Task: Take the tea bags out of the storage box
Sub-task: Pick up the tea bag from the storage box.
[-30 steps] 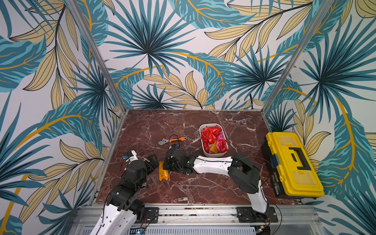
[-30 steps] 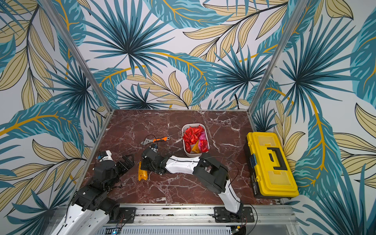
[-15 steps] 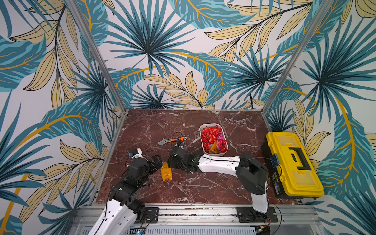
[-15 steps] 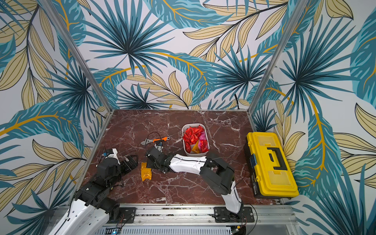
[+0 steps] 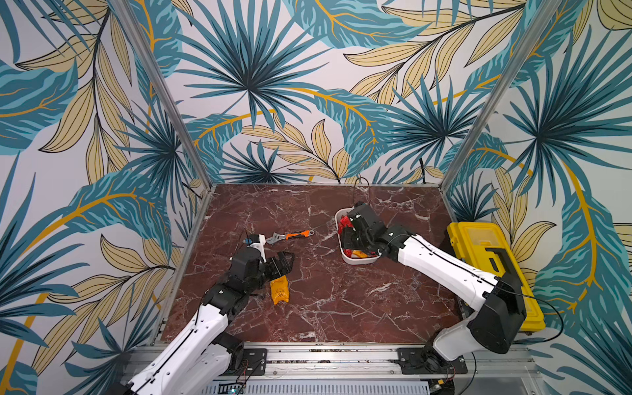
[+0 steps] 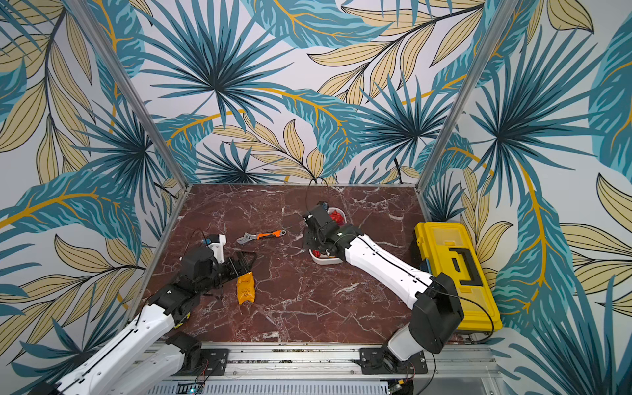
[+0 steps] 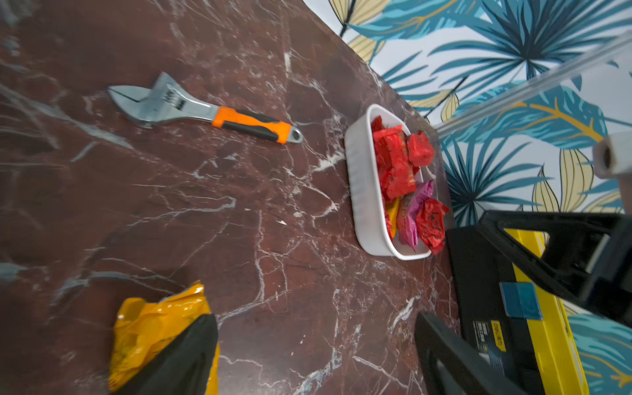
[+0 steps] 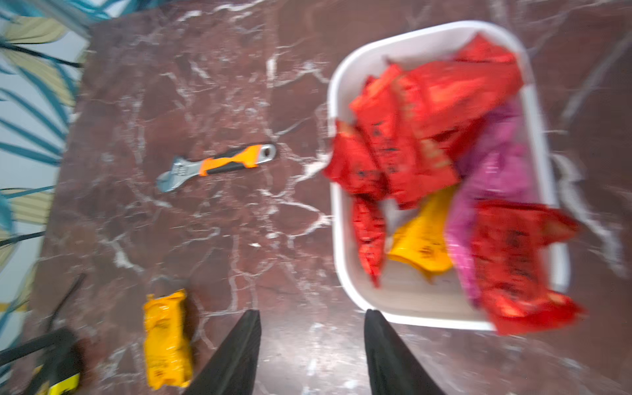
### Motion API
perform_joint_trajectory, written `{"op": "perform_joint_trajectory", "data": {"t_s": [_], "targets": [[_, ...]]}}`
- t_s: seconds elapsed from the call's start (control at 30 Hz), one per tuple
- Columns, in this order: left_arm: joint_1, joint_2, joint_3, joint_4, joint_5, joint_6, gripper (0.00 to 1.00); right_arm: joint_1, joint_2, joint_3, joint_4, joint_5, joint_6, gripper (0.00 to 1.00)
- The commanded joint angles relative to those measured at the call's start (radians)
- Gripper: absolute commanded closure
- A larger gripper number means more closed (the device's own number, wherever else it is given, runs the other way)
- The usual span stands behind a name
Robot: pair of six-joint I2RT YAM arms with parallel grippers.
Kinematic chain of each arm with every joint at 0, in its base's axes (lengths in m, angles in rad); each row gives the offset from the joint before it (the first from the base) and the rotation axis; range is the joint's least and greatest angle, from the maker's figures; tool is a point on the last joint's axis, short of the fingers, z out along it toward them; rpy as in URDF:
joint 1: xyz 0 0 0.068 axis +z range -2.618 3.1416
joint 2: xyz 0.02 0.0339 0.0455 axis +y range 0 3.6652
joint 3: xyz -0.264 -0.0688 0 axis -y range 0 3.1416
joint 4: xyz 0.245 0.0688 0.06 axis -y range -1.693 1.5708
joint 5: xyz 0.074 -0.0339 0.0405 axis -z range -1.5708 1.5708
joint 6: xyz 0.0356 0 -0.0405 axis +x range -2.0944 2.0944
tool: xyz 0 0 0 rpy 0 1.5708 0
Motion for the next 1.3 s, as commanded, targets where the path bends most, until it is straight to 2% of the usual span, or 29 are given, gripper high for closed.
{"op": "perform_joint_trajectory", "data": {"t_s": [0.0,0.27,0.63,1.0,1.17,1.27], "targets": [[-0.062,0.08,0.069,0.115,0.043,0.02,0.06,-0.065,-0.024,-0.044,-0.174,0.047,-0.113,0.42],[-0.118,0.244,0.115,0.204,0.067,-0.01,0.08,-0.173,0.019,-0.064,-0.202,0.064,-0.205,0.42],[-0.121,0.277,0.115,0.211,0.061,-0.021,0.09,-0.21,0.19,0.05,-0.192,0.077,-0.261,0.48],[-0.121,0.283,0.107,0.211,0.047,-0.019,0.09,-0.216,0.25,0.079,-0.193,0.087,-0.299,0.77],[-0.121,0.283,0.107,0.212,0.044,-0.018,0.09,-0.216,0.216,0.068,-0.19,0.051,-0.298,0.9],[-0.122,0.28,0.104,0.21,0.039,-0.017,0.09,-0.216,0.169,0.058,-0.19,0.027,-0.294,0.94]]}}
